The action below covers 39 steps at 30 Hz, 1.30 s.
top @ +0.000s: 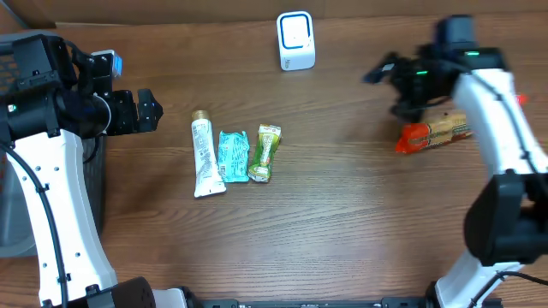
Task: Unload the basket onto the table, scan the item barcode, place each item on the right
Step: 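Move the right gripper toward the yellow POKKA carton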
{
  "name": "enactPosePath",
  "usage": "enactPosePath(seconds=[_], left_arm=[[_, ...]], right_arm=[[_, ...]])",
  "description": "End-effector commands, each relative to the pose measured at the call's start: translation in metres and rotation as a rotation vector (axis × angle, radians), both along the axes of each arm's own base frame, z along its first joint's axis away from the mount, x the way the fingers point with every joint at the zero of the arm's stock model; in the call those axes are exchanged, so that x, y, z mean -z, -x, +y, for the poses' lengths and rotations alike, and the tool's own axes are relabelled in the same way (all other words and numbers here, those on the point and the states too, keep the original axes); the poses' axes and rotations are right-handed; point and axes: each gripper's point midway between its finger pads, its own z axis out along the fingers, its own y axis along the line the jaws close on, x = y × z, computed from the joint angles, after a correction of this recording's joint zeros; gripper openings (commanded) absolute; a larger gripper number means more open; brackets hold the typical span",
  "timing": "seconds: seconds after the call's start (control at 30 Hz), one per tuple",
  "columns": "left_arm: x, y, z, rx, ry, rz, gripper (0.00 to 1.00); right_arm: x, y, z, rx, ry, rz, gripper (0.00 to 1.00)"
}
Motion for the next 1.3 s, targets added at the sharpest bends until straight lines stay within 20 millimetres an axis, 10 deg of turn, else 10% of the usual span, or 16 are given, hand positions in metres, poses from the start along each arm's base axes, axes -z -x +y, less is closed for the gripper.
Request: enactPosePath(seconds=[0.0, 0.2, 0.4, 0.6, 1.27], left_arm=[[-0.001, -0.002, 0.001, 0.023, -0.016, -0.006, 0.99], [-0.001, -0.002, 0.001, 0.023, -0.016, -0.006, 1.00], [-0.001, -0.002, 0.001, 0.023, -0.016, -0.006, 1.00], [-0.001, -0.002, 0.001, 0.023, -0.016, -0.006, 1.00], [-0.001, -0.002, 0.001, 0.023, -0.017, -0.006, 1.00]], right_arm=[[0.017, 0.017, 0.066, -0.186, 0.075, -0.023, 1.00], [0.056, 0.053, 0.157, -0.396, 0.108, -0.007, 0.98], [0.093, 0.081, 0.193, -0.458, 0.182, 0.047, 0.86], [0.112, 0.089, 0.193, -0.472, 0.279, 0.060, 0.74], [0.117, 0.080, 0.163, -0.605, 0.375, 0.011, 0.81]])
